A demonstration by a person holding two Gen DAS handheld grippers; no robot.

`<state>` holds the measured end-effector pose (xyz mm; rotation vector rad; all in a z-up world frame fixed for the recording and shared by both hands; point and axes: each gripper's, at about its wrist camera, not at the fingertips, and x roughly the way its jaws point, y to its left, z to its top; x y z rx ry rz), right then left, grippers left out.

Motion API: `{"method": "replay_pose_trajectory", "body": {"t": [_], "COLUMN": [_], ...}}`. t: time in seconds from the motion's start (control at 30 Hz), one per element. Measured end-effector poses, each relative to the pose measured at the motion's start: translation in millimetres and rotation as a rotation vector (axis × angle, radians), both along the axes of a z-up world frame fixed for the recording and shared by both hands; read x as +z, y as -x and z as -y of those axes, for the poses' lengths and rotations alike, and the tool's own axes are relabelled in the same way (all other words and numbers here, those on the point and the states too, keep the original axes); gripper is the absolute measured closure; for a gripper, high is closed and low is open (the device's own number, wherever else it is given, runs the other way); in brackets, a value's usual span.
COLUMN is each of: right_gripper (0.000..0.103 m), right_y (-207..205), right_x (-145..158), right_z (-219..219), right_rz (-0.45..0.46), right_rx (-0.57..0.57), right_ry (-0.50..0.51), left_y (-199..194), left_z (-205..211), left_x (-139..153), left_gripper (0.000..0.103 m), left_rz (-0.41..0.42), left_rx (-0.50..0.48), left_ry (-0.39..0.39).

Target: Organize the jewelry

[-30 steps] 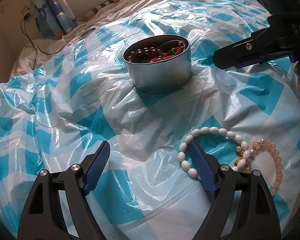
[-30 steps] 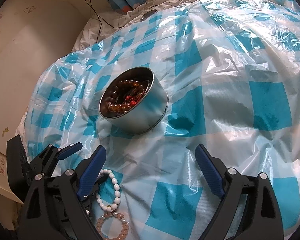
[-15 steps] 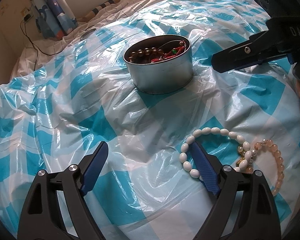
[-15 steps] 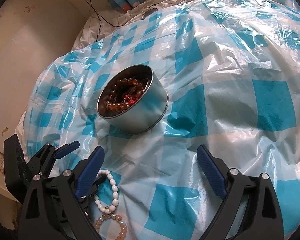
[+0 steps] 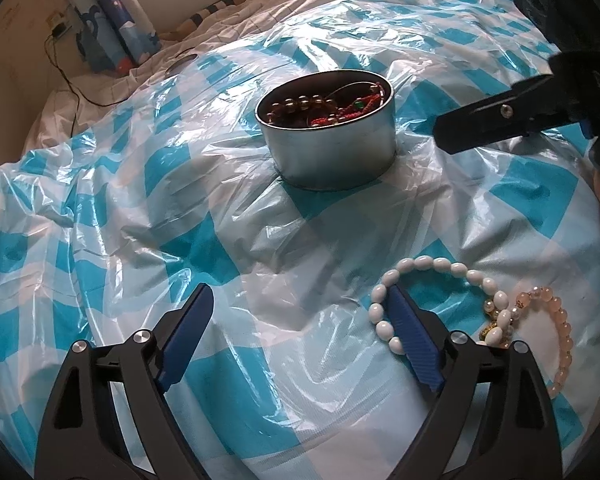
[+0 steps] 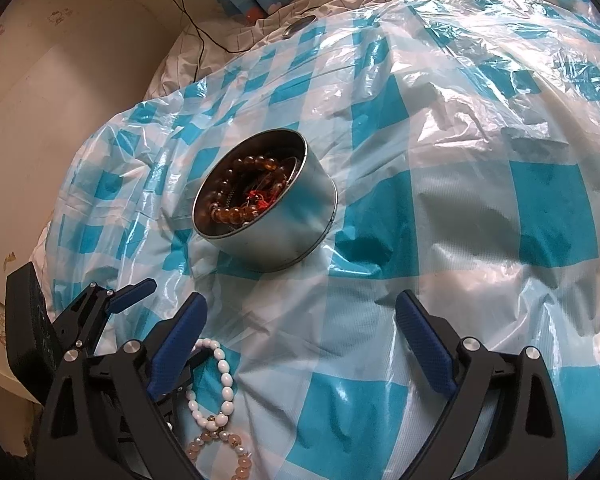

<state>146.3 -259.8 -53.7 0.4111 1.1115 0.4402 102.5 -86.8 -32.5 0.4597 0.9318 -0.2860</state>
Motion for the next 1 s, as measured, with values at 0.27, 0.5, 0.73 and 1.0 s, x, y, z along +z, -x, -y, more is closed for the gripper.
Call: {"method": "replay_pose_trajectory", "body": {"t": [0.27,0.5,0.73,1.0], "right_gripper": [0.012,0.012,0.012,0.023], "right_y": [1.8,18.0,54.3,95.2], "right_x": [2.1,18.3,23.6,28.9], "right_z": [-2.0,-21.9,-52.4,-73.9], "right_rz": [0.002,0.073,0.143,0.212], "right_rx": [0.016,0.116,0.342,0.534], "right_ry": [0.024,0.188,0.316,0.292], "left_y": [-12.9,-23.5,-15.5,-24.5], "left_z": [-14.3,-50.4,-37.8,-34.9], "left_x": [-0.7,17.1,14.7,7.3], "left_gripper": [0.018,0.018,0.018,0.018], "left_rz": [0.002,0.027,0.015,0.019], "left_rx": [0.083,0.198,0.120,0.146], "left_ry": [-0.004,0.105,0.146,0.137]}}
